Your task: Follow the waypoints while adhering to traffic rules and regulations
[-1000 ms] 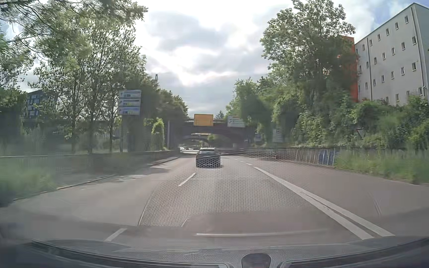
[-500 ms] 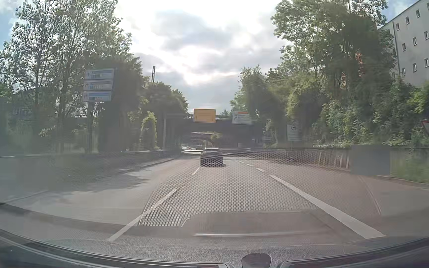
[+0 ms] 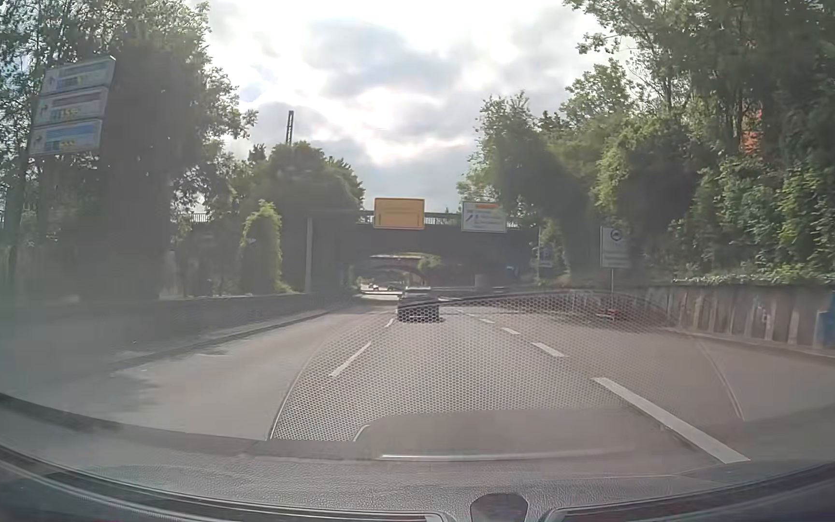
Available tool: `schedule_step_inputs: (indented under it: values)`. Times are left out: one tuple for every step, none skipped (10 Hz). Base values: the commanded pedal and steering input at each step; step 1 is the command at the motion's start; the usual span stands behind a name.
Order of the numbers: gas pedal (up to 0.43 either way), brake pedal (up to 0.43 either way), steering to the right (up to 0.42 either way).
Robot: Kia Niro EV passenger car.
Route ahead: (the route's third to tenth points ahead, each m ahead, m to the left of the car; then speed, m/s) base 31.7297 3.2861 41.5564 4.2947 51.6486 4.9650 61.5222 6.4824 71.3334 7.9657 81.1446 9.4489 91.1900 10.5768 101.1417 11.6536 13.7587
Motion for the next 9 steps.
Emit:
schedule_step_inputs:
  values:
    - [0.098, 0.0, -0.011]
    - [0.098, 0.0, -0.011]
    - [0.098, 0.0, -0.012]
    - [0.098, 0.0, -0.012]
    - [0.098, 0.0, -0.013]
    - [0.098, 0.0, -0.013]
    - [0.098, 0.0, -0.013]
    - [0.098, 0.0, -0.013]
    - [0.098, 0.0, -0.013]
